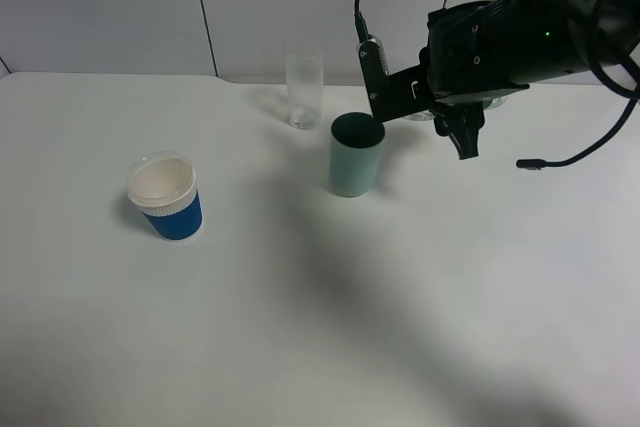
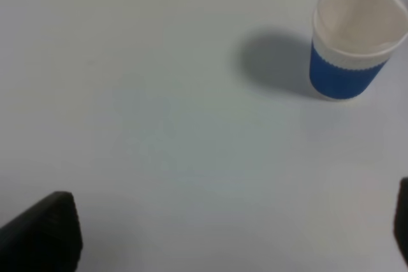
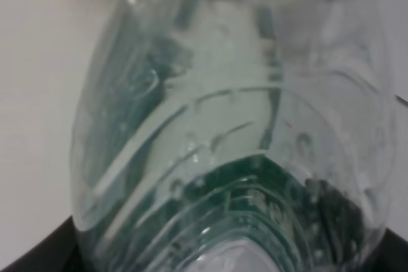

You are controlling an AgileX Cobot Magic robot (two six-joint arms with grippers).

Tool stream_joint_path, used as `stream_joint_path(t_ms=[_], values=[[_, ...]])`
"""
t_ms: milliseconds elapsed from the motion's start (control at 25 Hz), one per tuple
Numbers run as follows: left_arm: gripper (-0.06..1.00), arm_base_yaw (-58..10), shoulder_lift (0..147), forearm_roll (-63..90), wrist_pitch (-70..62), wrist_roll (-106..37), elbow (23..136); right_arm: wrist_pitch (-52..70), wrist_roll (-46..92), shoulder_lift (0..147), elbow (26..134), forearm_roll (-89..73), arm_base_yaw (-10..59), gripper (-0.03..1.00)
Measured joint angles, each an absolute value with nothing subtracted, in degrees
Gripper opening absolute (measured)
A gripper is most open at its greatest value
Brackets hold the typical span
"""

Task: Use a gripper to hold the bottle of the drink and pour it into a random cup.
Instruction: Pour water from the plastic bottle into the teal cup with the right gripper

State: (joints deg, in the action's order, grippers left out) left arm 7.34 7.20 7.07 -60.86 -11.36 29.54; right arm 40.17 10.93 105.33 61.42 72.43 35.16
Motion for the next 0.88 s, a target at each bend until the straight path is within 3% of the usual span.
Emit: stream_joint_path(t_ms=[880], values=[[0.99,7.34,7.2,7.07,-60.86,-11.36,29.54,42.94,11.47,105.33,61.42,74.76,36.0,0.57]])
